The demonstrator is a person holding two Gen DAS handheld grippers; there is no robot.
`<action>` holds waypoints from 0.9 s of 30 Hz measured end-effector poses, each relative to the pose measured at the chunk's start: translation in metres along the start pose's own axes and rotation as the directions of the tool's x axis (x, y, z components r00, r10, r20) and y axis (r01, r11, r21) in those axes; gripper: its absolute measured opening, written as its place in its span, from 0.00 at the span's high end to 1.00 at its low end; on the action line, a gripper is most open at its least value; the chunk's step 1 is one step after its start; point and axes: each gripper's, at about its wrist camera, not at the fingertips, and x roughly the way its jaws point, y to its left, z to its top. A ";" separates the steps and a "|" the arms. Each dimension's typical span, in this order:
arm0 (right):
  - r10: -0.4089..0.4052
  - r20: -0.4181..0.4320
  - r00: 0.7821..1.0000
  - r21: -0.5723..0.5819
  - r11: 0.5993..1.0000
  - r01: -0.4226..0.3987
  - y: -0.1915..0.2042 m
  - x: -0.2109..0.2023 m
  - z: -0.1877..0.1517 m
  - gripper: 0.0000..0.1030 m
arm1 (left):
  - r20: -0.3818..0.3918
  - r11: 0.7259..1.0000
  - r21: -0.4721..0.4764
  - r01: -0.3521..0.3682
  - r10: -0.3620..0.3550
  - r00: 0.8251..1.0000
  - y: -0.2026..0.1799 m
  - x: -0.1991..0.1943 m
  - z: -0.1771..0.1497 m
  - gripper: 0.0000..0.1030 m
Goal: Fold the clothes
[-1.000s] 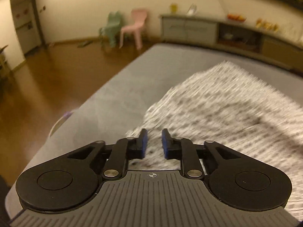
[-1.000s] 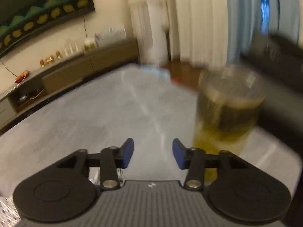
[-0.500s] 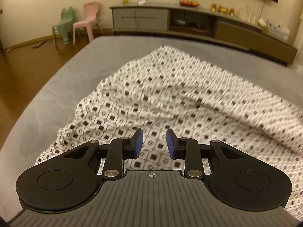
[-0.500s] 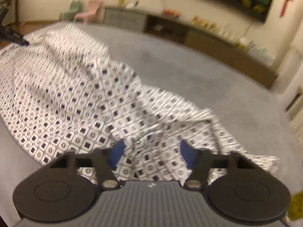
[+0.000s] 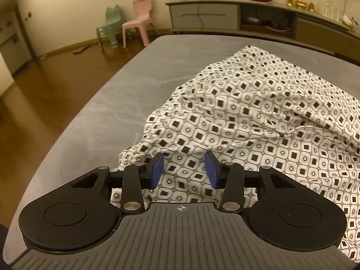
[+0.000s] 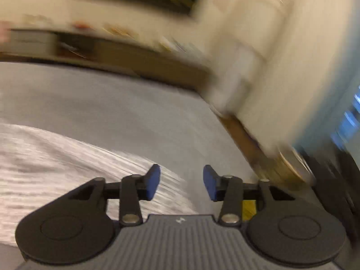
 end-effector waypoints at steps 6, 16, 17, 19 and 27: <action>0.457 -0.004 0.890 -0.356 0.831 -0.428 0.110 -0.028 -0.009 0.32 | 0.002 1.000 -0.011 -0.004 0.004 1.000 0.003 0.001 -0.001 0.70; 0.349 -0.110 0.931 -0.468 0.808 -0.358 0.114 0.016 0.039 0.99 | -0.010 1.000 -0.020 0.007 -0.007 1.000 0.010 0.003 0.001 0.70; 0.314 -0.082 0.946 -0.470 0.825 -0.314 0.101 0.019 0.058 0.99 | -0.010 1.000 -0.020 0.005 -0.005 1.000 0.011 0.003 0.002 0.70; 0.224 -0.010 0.974 -0.469 0.859 -0.203 0.079 0.037 0.099 0.99 | -0.003 1.000 -0.002 -0.011 0.011 1.000 0.006 0.003 0.003 0.70; -0.119 0.206 0.971 -0.323 0.929 0.182 0.055 0.125 0.150 0.24 | -0.004 0.999 0.034 -0.022 0.022 1.000 0.004 0.000 0.002 0.74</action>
